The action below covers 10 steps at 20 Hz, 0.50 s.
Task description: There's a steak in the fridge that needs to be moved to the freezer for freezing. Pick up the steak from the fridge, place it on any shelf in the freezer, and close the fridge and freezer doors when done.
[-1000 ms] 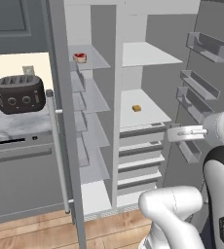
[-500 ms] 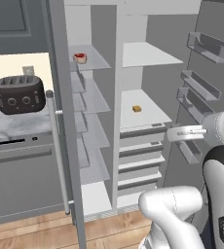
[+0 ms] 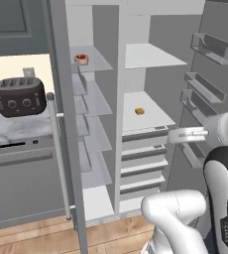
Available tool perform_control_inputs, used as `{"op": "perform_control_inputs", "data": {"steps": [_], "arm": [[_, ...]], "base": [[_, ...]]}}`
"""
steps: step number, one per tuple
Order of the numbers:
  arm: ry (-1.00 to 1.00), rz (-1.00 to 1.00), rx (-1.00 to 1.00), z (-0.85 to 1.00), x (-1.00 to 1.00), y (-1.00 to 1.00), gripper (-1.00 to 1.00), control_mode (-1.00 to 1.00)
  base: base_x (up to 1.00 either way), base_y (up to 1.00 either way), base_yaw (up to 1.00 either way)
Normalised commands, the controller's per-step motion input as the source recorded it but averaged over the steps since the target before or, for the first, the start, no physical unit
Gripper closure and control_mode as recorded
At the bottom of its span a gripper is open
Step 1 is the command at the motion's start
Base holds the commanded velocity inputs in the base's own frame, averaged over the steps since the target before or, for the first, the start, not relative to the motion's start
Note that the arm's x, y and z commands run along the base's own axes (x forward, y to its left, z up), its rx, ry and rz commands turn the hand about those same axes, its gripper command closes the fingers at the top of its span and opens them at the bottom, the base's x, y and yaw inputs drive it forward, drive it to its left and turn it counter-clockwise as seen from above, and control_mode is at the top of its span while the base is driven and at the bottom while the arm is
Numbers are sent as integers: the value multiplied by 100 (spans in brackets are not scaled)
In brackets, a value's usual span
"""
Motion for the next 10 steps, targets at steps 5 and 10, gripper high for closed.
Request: {"op": "perform_control_inputs", "data": {"steps": [5,10], "arm": [[-17,0,0,-2,-24,88,-100,-100],[-20,0,0,0,-28,100,-100,-100]], "base": [[0,0,0],[0,0,0]]}}
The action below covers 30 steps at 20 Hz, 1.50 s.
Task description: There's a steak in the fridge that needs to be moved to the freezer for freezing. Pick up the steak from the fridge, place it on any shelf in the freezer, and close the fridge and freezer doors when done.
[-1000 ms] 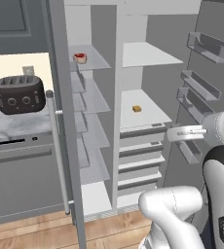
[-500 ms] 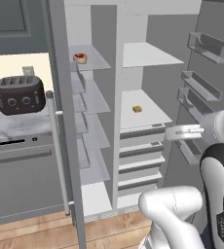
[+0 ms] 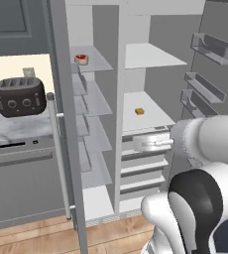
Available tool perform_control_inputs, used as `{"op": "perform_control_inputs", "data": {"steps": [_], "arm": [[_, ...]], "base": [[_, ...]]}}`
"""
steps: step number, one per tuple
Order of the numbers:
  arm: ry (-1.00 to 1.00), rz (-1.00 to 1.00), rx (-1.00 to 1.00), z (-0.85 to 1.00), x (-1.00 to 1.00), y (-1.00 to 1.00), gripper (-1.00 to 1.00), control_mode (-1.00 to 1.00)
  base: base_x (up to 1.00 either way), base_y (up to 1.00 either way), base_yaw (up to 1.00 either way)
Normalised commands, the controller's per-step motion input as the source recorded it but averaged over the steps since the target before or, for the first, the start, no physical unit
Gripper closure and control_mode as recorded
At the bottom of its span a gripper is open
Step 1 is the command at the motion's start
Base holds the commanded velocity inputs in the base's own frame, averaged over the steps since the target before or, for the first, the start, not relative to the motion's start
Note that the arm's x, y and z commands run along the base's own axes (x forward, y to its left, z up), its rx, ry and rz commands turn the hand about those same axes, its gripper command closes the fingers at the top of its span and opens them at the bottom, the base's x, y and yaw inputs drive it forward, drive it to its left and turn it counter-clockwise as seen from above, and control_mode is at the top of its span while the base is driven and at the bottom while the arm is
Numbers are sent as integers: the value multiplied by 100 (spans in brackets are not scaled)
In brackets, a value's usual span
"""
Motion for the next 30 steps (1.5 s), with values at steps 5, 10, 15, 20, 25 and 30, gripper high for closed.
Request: {"op": "perform_control_inputs", "data": {"steps": [5,10,15,20,25,30], "arm": [[-6,0,0,0,16,99,-100,-100],[-4,0,-1,-10,31,98,-100,-100],[-9,-11,-7,-21,11,79,-100,-100],[16,-17,-36,-28,41,43,-100,-100],[33,-18,-43,-11,69,48,-100,-100],[9,-19,-39,-13,35,78,-100,-100]], "base": [[0,0,0],[0,0,0],[0,0,0],[0,0,0],[0,0,0],[0,0,0]]}}
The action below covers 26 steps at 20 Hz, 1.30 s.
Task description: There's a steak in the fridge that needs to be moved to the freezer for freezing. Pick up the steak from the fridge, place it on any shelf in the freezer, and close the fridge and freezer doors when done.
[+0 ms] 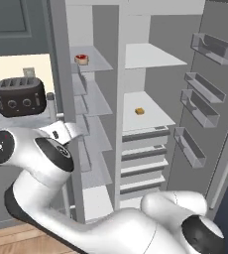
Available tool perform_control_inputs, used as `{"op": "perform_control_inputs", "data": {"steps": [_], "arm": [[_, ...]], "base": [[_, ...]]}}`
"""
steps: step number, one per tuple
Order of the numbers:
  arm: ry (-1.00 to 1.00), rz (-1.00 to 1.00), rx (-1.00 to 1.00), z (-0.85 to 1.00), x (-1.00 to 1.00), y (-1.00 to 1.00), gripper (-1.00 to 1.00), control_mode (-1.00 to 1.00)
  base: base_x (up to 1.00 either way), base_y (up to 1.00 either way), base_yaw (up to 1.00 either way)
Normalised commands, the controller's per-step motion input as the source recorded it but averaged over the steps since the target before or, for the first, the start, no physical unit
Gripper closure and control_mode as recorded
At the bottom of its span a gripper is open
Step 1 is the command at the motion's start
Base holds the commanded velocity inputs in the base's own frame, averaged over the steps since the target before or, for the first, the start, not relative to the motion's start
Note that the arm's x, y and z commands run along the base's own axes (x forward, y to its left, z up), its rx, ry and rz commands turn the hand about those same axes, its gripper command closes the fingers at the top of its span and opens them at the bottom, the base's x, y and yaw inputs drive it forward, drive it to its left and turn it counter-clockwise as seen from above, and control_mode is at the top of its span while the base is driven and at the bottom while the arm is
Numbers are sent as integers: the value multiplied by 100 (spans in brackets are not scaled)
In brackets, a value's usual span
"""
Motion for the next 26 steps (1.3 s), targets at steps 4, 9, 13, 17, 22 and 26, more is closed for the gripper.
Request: {"op": "perform_control_inputs", "data": {"steps": [4,9,13,17,22,26], "arm": [[-7,-14,-23,-46,44,32,-100,-100],[-1,-2,-22,-60,59,1,-100,-100],[0,0,-26,-48,67,11,-100,-100],[2,0,-28,-36,77,6,-100,-100],[6,-1,-27,-42,63,0,-100,-100],[14,-5,-31,-37,48,29,-100,-100]], "base": [[0,0,0],[0,0,0],[0,0,0],[0,0,0],[0,0,0],[0,0,0]]}}
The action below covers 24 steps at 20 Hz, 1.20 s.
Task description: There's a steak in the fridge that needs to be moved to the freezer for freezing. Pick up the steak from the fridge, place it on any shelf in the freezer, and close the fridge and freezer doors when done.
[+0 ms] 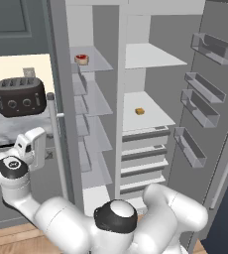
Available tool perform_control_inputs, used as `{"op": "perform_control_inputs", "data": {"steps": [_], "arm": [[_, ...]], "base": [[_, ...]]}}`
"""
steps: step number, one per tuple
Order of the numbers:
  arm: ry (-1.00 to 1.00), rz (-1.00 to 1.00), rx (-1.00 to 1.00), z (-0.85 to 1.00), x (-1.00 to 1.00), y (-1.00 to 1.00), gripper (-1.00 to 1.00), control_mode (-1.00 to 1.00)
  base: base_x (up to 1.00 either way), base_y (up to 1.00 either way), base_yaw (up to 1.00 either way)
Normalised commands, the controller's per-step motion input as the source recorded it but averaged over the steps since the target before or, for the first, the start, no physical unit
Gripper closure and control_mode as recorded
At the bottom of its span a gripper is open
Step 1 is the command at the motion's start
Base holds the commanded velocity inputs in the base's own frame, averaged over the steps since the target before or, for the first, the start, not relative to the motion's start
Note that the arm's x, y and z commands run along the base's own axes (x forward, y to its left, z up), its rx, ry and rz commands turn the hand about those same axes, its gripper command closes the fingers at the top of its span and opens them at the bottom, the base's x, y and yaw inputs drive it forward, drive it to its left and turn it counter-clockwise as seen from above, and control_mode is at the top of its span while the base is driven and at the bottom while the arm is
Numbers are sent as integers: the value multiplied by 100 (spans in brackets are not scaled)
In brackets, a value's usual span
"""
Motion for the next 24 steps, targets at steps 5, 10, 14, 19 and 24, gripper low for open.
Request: {"op": "perform_control_inputs", "data": {"steps": [5,10,14,19,24], "arm": [[12,-5,-21,-38,42,2,-100,-100],[13,-3,-14,-35,44,0,-100,-100],[18,-3,-9,-25,46,-1,-100,-100],[14,-1,-2,-16,28,-22,-100,-100],[4,-1,0,-3,0,-39,-100,-100]], "base": [[0,0,0],[0,0,0],[0,0,0],[0,0,0],[0,0,0]]}}
